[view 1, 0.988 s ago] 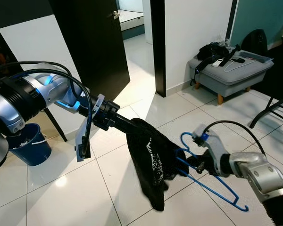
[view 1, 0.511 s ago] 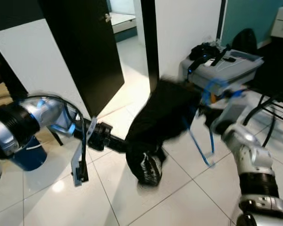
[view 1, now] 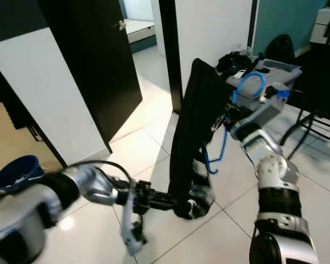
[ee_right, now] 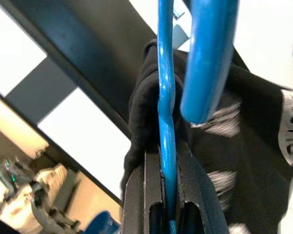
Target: Hang hanger
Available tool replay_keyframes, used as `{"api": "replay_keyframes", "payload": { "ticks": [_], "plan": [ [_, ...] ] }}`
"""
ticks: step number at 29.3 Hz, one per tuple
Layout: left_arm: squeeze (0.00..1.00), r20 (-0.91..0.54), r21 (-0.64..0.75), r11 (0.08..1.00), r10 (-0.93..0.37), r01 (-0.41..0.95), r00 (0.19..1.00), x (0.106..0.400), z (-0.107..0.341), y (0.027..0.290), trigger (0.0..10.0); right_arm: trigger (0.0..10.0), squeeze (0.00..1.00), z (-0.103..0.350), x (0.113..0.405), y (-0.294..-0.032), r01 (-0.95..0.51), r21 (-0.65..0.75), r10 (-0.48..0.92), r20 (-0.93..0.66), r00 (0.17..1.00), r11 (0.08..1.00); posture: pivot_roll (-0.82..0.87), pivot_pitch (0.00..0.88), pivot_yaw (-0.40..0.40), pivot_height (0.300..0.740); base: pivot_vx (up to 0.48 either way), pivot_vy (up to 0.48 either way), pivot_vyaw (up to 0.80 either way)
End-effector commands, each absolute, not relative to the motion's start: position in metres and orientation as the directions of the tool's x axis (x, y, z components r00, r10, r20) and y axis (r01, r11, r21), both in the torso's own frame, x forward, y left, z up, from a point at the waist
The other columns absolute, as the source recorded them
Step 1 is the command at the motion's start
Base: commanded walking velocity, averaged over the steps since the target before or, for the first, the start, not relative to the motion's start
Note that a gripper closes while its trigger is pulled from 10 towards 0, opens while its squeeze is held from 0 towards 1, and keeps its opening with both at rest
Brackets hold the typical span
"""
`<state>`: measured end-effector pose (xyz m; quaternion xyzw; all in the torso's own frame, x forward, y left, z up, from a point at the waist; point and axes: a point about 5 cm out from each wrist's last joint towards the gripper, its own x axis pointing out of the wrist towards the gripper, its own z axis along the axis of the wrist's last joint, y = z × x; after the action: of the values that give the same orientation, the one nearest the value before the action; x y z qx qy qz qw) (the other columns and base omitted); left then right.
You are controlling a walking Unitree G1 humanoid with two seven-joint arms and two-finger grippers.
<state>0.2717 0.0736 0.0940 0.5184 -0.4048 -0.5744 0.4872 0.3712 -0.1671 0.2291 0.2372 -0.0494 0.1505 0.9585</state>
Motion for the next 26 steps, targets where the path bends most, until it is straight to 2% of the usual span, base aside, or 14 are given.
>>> {"api": "replay_keyframes", "payload": {
  "ticks": [1, 5, 7, 8, 10, 11, 15, 16, 18, 19, 20, 22, 25, 26],
  "plan": [
    [1.00, -0.186, 0.964, -0.159, -0.976, 0.215, 0.110, 0.278, 0.097, 0.080, 10.0, 10.0, 0.00, 0.236, 0.370, -0.146, -0.411, 0.369, 0.371, 0.178, 0.912, 0.834, -0.06, 0.000, 0.126, 0.736, 0.000, 0.000, 0.00],
    [1.00, -0.118, 0.958, -0.067, -0.979, 0.281, 0.167, 0.280, 0.106, 0.083, 10.0, 10.0, 0.00, 0.236, 0.367, -0.141, -0.468, 0.309, 0.434, 0.176, 0.884, 0.828, -0.05, 0.000, 0.123, 0.736, 0.000, 0.000, 0.00],
    [1.00, -0.024, 0.937, 0.073, -0.962, 0.341, 0.271, 0.286, 0.131, 0.098, 10.0, 10.0, 0.00, 0.246, 0.364, -0.144, -0.532, 0.254, 0.488, 0.218, 0.845, 0.808, -0.04, 0.000, 0.114, 0.736, 0.000, 0.000, 0.00],
    [1.00, -0.024, 0.937, 0.073, -0.962, 0.341, 0.271, 0.286, 0.131, 0.098, 10.0, 10.0, 0.00, 0.246, 0.364, -0.144, -0.532, 0.254, 0.488, 0.218, 0.845, 0.808, -0.04, 0.000, 0.114, 0.736, 0.000, 0.000, 0.00],
    [1.00, 0.039, 0.925, 0.167, -0.935, 0.341, 0.352, 0.295, 0.153, 0.113, 10.0, 10.0, 0.00, 0.252, 0.357, -0.146, -0.610, 0.181, 0.569, 0.235, 0.788, 0.771, -0.03, 0.000, 0.112, 0.736, 0.000, 0.000, 0.00],
    [1.00, 0.039, 0.925, 0.167, -0.935, 0.341, 0.352, 0.295, 0.153, 0.113, 10.0, 10.0, 0.00, 0.252, 0.357, -0.146, -0.610, 0.181, 0.569, 0.235, 0.788, 0.771, -0.03, 0.000, 0.112, 0.736, 0.000, 0.000, 0.00],
    [1.00, 0.111, 0.915, 0.269, -0.885, 0.301, 0.453, 0.314, 0.196, 0.140, 10.0, 10.0, 0.00, 0.233, 0.336, -0.160, -0.743, -0.103, 0.750, 0.085, 0.656, 0.661, 0.00, 0.000, 0.094, 0.736, 0.000, 0.000, 0.00],
    [1.00, 0.111, 0.915, 0.269, -0.885, 0.301, 0.453, 0.314, 0.196, 0.140, 10.0, 10.0, 0.00, 0.233, 0.336, -0.160, -0.743, -0.103, 0.750, 0.085, 0.656, 0.661, 0.00, 0.000, 0.094, 0.736, 0.000, 0.000, 0.00],
    [1.00, 0.146, 0.900, 0.321, -0.859, 0.294, 0.491, 0.318, 0.224, 0.158, 10.0, 10.0, 0.00, 0.227, 0.321, -0.172, -0.816, -0.121, 0.824, 0.048, 0.564, 0.566, 0.01, 0.000, 0.097, 0.736, 0.000, 0.000, 0.00],
    [1.00, 0.146, 0.900, 0.321, -0.859, 0.294, 0.491, 0.318, 0.224, 0.158, 10.0, 10.0, 0.00, 0.227, 0.321, -0.172, -0.816, -0.121, 0.824, 0.048, 0.564, 0.566, 0.01, 0.000, 0.097, 0.736, 0.000, 0.000, 0.00],
    [0.00, 0.151, 0.897, 0.332, -0.850, 0.292, 0.504, 0.319, 0.243, 0.167, 10.0, 10.0, 0.00, 0.225, 0.313, -0.180, -0.852, -0.120, 0.859, 0.019, 0.512, 0.510, 0.01, 0.000, 0.105, 0.736, 0.000, 0.000, 0.00],
    [0.00, 0.133, 0.896, 0.323, -0.851, 0.306, 0.508, 0.316, 0.268, 0.178, 10.0, 10.0, 0.00, 0.223, 0.305, -0.191, -0.883, -0.116, 0.888, -0.018, 0.459, 0.454, 0.02, 0.000, 0.107, 0.736, 0.000, 0.000, 0.00],
    [0.00, 0.136, 0.895, 0.322, -0.855, 0.308, 0.500, 0.314, 0.286, 0.183, 10.0, 10.0, 0.00, 0.226, 0.304, -0.196, -0.887, -0.119, 0.891, -0.024, 0.453, 0.447, 0.02, 0.000, 0.112, 0.736, 0.000, 0.000, 0.00],
    [0.00, 0.177, 0.886, 0.350, -0.861, 0.303, 0.476, 0.306, 0.312, 0.185, 10.0, 10.0, 0.00, 0.233, 0.305, -0.201, -0.886, -0.121, 0.893, -0.005, 0.451, 0.447, 0.02, 0.000, 0.112, 0.736, 0.000, 0.000, 0.00]
  ]
}}
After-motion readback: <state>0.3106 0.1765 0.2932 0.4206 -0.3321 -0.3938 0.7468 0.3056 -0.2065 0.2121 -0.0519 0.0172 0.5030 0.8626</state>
